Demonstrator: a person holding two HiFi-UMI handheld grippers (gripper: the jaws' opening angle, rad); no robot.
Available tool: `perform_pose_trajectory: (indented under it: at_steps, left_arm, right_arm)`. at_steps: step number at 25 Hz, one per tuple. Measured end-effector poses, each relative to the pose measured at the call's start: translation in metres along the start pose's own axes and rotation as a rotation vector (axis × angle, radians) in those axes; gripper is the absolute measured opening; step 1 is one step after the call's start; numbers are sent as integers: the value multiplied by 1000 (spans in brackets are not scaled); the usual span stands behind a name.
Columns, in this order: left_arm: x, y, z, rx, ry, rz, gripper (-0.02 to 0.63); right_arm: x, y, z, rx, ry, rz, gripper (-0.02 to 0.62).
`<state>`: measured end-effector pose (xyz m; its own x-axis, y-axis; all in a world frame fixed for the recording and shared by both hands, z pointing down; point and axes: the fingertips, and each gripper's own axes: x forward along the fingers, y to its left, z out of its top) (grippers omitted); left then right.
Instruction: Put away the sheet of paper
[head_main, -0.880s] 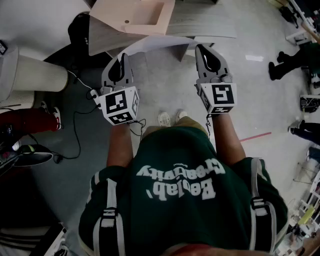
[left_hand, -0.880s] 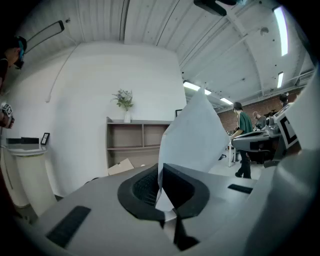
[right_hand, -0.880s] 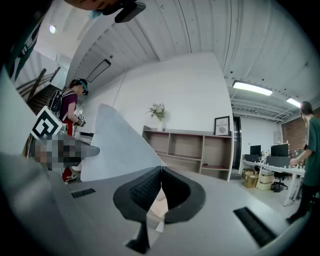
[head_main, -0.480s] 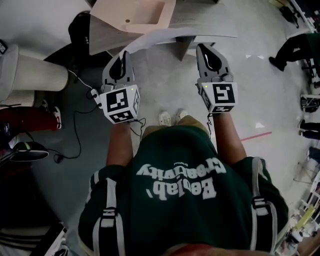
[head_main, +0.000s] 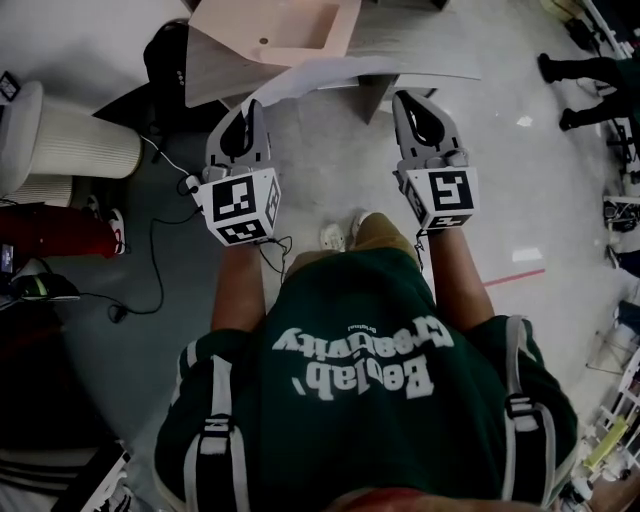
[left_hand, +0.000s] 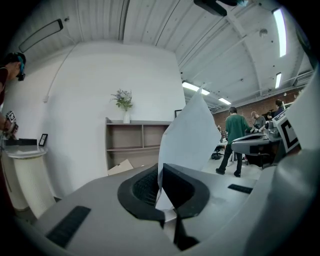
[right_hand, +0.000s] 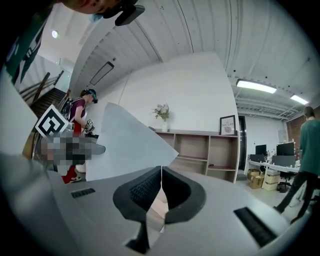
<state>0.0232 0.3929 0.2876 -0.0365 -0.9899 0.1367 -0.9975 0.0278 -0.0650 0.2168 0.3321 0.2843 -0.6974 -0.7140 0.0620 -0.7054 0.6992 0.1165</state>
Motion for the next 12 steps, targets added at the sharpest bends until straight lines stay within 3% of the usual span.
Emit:
perform_pose_trajectory:
  at_steps: [12]
  left_arm:
    - [48,27,-16,-12,42,26,18]
  right_arm:
    - [59,-6,-12,0,9,56,34]
